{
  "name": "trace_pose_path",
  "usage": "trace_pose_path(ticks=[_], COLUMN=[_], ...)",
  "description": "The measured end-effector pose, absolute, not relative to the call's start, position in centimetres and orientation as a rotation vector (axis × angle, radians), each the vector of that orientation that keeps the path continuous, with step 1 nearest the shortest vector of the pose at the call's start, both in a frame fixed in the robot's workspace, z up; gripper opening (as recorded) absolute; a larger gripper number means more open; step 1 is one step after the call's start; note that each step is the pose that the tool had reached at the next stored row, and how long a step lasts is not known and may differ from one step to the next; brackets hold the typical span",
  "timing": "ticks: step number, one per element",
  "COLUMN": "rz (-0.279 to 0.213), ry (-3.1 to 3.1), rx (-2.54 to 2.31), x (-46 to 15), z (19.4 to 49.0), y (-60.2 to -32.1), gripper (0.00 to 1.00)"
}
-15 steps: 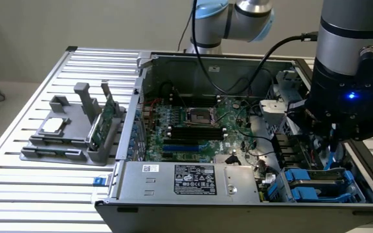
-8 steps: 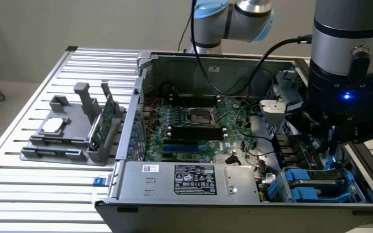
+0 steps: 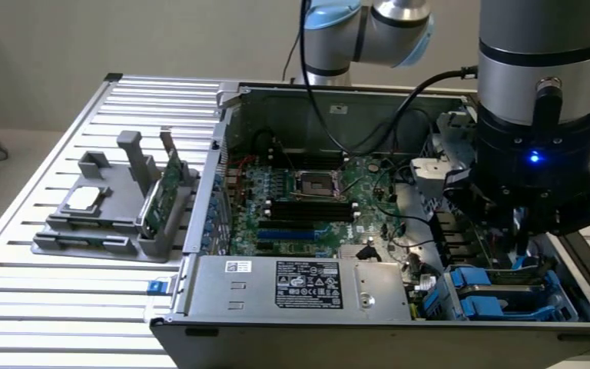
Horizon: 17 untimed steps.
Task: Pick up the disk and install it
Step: 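Insert the disk into the insertion slot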
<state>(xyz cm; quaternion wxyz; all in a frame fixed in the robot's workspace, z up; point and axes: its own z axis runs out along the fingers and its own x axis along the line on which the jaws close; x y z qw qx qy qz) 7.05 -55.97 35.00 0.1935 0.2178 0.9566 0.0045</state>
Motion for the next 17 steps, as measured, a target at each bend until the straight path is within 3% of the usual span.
trace_pose_path(ticks=[8, 11, 12, 14, 17], rz=[-0.033, -0.043, -0.045, -0.050, -0.057], ry=[2.666, 2.660, 2.658, 2.656, 2.649], rx=[0.646, 0.665, 0.670, 0.678, 0.704], x=[6.45, 6.42, 6.41, 6.41, 6.42], z=[34.27, 34.20, 34.20, 34.20, 34.21], y=[-55.97, -55.97, -55.97, -55.97, -55.97], gripper=[0.18, 0.31, 0.31, 0.42, 0.49])
